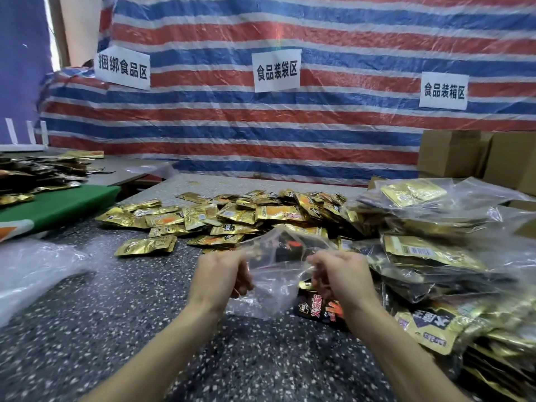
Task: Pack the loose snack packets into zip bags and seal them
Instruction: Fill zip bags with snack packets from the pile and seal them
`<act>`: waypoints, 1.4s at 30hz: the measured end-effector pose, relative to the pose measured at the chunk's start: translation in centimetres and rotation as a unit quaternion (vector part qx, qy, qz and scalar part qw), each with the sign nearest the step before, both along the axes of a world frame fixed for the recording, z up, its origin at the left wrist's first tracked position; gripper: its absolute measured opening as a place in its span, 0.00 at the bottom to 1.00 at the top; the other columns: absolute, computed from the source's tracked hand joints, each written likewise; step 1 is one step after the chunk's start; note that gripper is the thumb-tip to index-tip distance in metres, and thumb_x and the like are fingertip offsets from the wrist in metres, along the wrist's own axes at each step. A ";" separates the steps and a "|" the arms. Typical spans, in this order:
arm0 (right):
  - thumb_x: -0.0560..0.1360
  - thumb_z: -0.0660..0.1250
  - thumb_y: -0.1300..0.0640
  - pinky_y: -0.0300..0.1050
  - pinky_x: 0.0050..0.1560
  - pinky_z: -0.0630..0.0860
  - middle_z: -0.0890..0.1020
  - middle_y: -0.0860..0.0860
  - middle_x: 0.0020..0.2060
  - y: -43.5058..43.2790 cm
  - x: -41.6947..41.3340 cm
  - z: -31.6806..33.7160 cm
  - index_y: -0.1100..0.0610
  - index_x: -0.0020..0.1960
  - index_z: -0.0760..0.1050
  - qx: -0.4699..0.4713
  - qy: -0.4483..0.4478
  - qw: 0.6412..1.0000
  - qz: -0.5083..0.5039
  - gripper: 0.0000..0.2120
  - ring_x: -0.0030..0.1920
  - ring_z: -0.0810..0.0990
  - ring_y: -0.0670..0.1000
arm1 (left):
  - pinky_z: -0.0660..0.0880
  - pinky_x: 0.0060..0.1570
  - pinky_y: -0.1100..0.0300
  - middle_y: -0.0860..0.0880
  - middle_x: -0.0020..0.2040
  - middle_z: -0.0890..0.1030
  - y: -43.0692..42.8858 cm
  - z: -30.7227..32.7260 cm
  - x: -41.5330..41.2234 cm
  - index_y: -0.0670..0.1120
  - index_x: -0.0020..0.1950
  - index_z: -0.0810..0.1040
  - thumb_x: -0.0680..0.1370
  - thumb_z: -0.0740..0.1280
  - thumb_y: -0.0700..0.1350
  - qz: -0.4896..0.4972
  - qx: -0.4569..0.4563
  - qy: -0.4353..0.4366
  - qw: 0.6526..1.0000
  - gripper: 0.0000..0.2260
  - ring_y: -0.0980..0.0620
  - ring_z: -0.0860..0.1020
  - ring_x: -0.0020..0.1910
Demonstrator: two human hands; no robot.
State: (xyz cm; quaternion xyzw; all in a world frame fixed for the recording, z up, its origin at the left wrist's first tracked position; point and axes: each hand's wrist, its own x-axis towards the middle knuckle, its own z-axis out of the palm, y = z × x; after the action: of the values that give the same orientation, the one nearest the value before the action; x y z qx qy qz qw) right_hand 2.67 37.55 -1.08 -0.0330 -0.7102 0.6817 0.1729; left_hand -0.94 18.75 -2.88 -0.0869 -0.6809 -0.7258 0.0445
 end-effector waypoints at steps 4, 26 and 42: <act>0.74 0.68 0.68 0.35 0.22 0.67 0.74 0.52 0.22 -1.2 0.0 -0.9 0.59 0.27 0.73 0.107 -0.009 0.993 0.056 0.17 0.22 0.72 0.46 | 0.71 0.25 0.64 0.44 0.32 0.82 0.1 -0.3 0.1 0.36 0.40 0.78 0.75 0.71 0.50 -0.020 -0.074 0.016 0.997 0.16 0.53 0.74 0.26; 0.72 0.63 0.63 0.48 0.71 0.63 0.71 0.43 0.70 1.4 -2.1 -2.4 0.46 0.73 0.68 0.607 -0.096 0.781 -0.107 0.30 0.71 0.64 0.50 | 0.80 0.43 0.45 0.60 0.54 0.75 -0.5 0.3 -0.5 0.60 0.60 0.68 0.77 0.62 0.32 0.100 0.002 0.048 0.994 0.23 0.47 0.81 0.45; 0.80 0.66 0.62 0.53 0.51 0.79 0.85 0.54 0.50 0.9 -1.3 -1.6 0.55 0.62 0.82 0.439 0.163 0.844 -0.261 0.12 0.50 0.83 0.56 | 0.76 0.27 0.63 0.51 0.50 0.79 -0.1 0.2 0.2 0.54 0.57 0.70 0.76 0.61 0.29 0.059 -0.037 0.093 0.993 0.20 0.61 0.81 0.35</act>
State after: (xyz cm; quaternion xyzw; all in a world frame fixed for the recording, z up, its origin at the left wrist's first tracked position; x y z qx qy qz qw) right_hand 1.36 38.41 -2.72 -0.0265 -0.8619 0.2237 0.4542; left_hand -0.73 18.64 -2.70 -0.1151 -0.7044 -0.6848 0.1471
